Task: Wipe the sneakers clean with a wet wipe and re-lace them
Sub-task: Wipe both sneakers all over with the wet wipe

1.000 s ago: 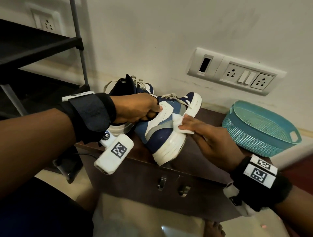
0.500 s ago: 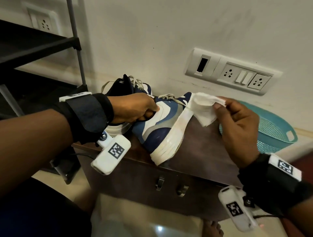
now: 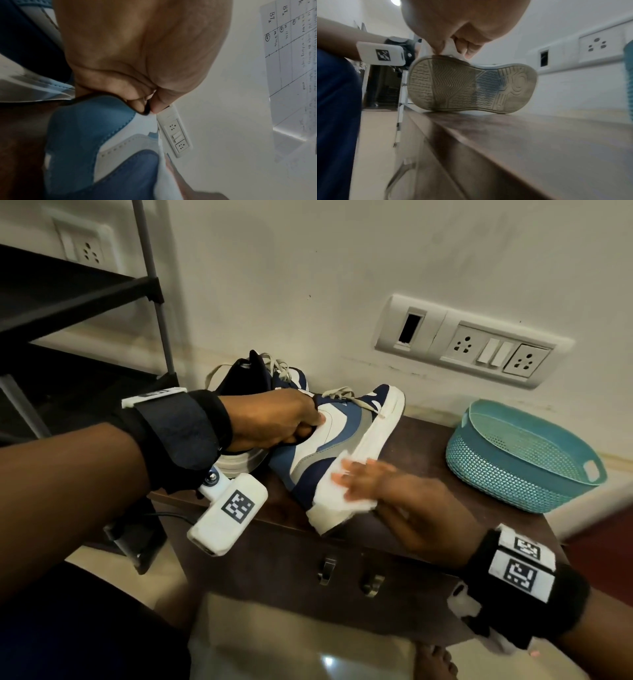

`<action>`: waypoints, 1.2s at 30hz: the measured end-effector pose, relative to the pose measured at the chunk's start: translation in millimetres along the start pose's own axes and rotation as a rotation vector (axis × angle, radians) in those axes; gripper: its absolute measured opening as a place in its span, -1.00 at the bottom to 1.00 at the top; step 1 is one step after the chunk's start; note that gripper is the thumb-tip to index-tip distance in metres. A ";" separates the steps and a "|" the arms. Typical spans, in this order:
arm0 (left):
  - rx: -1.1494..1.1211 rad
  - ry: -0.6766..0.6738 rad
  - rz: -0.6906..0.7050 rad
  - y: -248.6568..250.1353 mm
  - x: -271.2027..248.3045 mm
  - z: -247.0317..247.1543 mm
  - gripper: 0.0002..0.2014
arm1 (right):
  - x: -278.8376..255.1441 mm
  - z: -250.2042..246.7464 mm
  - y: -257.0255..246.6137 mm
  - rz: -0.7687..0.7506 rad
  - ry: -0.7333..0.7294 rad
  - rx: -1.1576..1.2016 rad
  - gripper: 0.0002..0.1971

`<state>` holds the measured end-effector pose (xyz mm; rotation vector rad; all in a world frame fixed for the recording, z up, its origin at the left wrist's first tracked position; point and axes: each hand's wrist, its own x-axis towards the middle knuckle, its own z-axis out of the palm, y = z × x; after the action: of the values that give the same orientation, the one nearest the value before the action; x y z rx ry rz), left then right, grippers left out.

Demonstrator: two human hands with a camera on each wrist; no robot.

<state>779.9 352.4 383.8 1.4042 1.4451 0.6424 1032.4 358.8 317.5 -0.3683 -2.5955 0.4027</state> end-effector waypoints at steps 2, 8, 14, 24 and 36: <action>0.010 0.021 -0.005 -0.8 0.8 -1.1 -0.62 | -3.0 -8.5 16.2 0.136 0.104 -0.004 -0.69; 0.005 0.042 -0.017 -5.2 4.1 -3.4 -0.65 | -7.6 7.7 -6.7 0.023 0.042 0.047 -0.69; 0.059 0.024 0.002 -0.8 6.0 -0.3 -0.67 | -11.2 -14.6 21.4 0.293 0.230 -0.030 -0.64; -0.174 -0.027 0.095 -5.7 11.1 1.9 -0.74 | 32.2 1.8 1.3 0.430 0.491 -0.064 -0.68; -0.247 -0.067 0.074 -12.4 18.9 -0.9 -0.45 | 46.6 -6.2 3.3 0.276 0.244 -0.202 -0.67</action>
<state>776.6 368.2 367.9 1.2774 1.2206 0.7856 996.7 378.4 341.2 -0.7992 -2.3555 0.1733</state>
